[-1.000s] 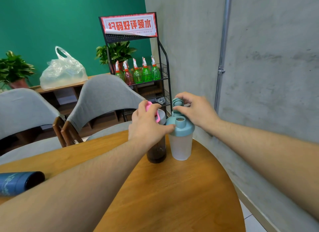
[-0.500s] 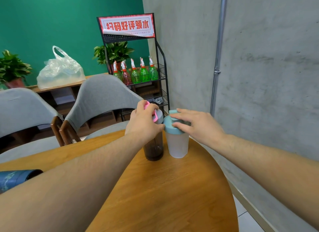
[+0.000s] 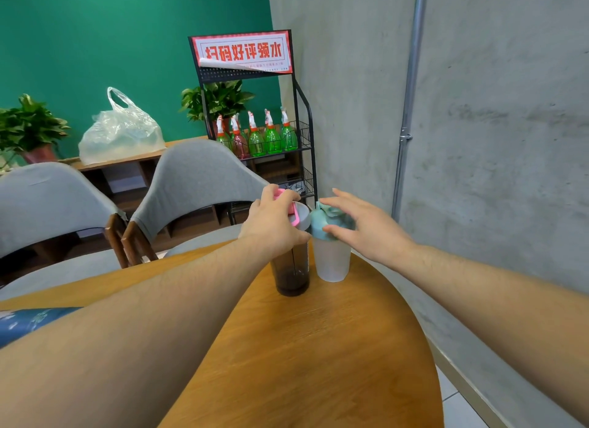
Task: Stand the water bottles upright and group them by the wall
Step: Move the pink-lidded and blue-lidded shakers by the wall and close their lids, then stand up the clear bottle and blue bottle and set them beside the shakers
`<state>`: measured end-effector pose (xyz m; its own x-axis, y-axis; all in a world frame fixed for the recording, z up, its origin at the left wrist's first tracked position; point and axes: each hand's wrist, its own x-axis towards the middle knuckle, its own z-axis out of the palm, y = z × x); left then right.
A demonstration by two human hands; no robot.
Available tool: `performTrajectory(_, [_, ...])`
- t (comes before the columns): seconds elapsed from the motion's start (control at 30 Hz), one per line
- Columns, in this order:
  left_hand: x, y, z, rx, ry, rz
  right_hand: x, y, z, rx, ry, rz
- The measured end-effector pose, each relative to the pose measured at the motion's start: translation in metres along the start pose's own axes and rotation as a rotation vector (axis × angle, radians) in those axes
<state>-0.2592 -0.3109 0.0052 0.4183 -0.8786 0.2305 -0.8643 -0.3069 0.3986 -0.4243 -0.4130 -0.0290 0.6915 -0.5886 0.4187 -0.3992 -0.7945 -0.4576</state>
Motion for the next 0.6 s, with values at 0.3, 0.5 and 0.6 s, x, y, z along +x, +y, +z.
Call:
performTrajectory(0.3, [-0.065,-0.023,-0.061,-0.066,0.067,-0.015,-0.023,-0.117,0.001,0.051,0.019,-0.178])
performTrajectory(0.5, [-0.146,-0.087,-0.11,-0.074,0.066,-0.164,-0.045,-0.215,0.033,0.052,-0.163,-0.228])
performTrajectory(0.6, [-0.188,-0.126,-0.129,-0.064,0.07,-0.242,-0.054,-0.259,0.056,0.035,-0.247,-0.256])
